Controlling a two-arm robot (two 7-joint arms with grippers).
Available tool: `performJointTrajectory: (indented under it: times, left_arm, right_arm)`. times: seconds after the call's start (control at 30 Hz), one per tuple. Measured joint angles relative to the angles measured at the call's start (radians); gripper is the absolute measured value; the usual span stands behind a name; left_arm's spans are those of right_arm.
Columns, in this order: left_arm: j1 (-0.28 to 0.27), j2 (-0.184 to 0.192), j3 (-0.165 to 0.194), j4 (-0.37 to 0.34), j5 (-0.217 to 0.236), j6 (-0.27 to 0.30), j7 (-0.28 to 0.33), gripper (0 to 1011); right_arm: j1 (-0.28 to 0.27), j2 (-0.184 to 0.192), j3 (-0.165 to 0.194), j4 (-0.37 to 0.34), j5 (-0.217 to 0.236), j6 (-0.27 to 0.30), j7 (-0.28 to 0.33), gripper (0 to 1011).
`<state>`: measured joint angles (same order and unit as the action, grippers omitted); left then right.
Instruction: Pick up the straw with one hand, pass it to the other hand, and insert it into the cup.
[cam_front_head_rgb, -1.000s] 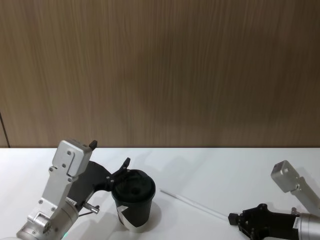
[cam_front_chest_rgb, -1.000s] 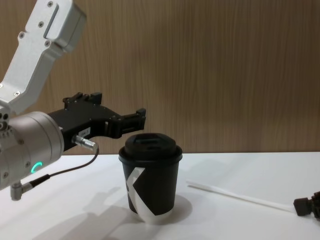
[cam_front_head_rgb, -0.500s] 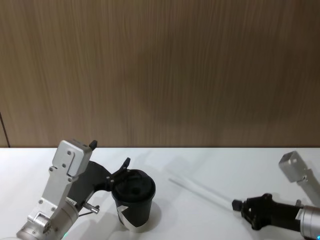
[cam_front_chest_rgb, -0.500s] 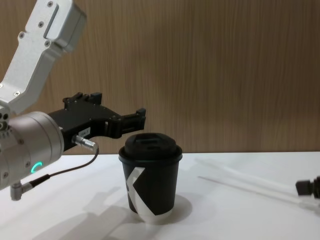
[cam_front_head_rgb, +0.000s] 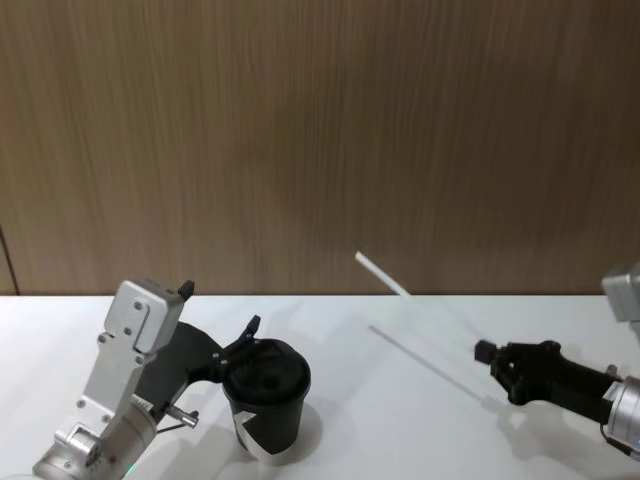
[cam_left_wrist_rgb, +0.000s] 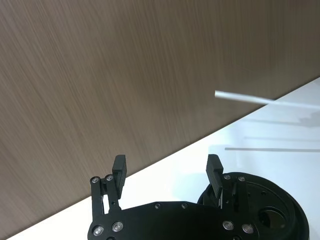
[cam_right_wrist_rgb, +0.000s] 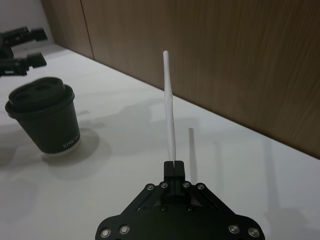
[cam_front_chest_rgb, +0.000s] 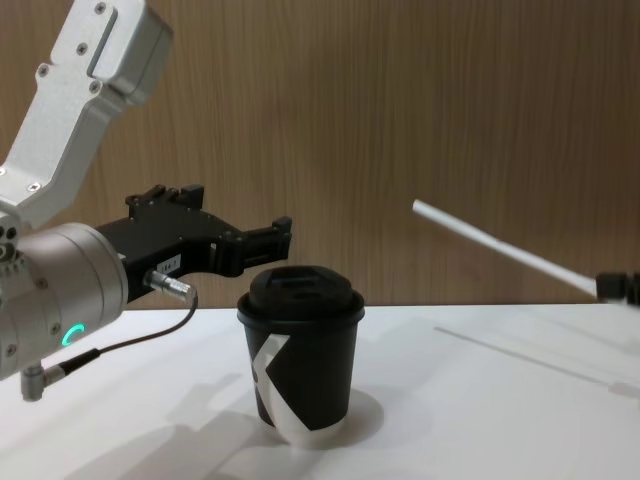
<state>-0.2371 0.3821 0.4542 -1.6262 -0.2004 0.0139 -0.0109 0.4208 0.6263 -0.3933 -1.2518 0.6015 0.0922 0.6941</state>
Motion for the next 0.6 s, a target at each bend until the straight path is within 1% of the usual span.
performJointTrajectory:
  times: [0.13, 0.17, 0.27, 0.33, 0.43, 0.47, 0.6]
  left_arm:
    - [0.000, 0.000, 0.000, 0.000, 0.000, 0.000, 0.000, 1003]
    - [0.000, 0.000, 0.000, 0.000, 0.000, 0.000, 0.000, 1003]
    - [0.000, 0.000, 0.000, 0.000, 0.000, 0.000, 0.000, 1003]
    - [0.000, 0.000, 0.000, 0.000, 0.000, 0.000, 0.000, 1003]
    - [0.000, 0.000, 0.000, 0.000, 0.000, 0.000, 0.000, 1002]
    - [0.000, 0.000, 0.000, 0.000, 0.000, 0.000, 0.000, 1003]
    - [0.000, 0.000, 0.000, 0.000, 0.000, 0.000, 0.000, 1003]
  right_arm:
    - [-0.006, -0.012, 0.020, -0.008, 0.034, -0.012, 0.003, 2]
    - [-0.009, -0.017, 0.027, -0.011, 0.050, -0.017, 0.007, 2]
    - [-0.012, -0.026, 0.036, -0.018, 0.073, -0.022, 0.016, 2]
    - [-0.016, -0.038, 0.046, -0.028, 0.104, -0.028, 0.031, 2]
    - [-0.019, -0.048, 0.051, -0.035, 0.126, -0.030, 0.043, 2]
    - [-0.021, -0.055, 0.054, -0.041, 0.144, -0.031, 0.053, 2]
    - [-0.025, -0.069, 0.058, -0.053, 0.181, -0.032, 0.082, 2]
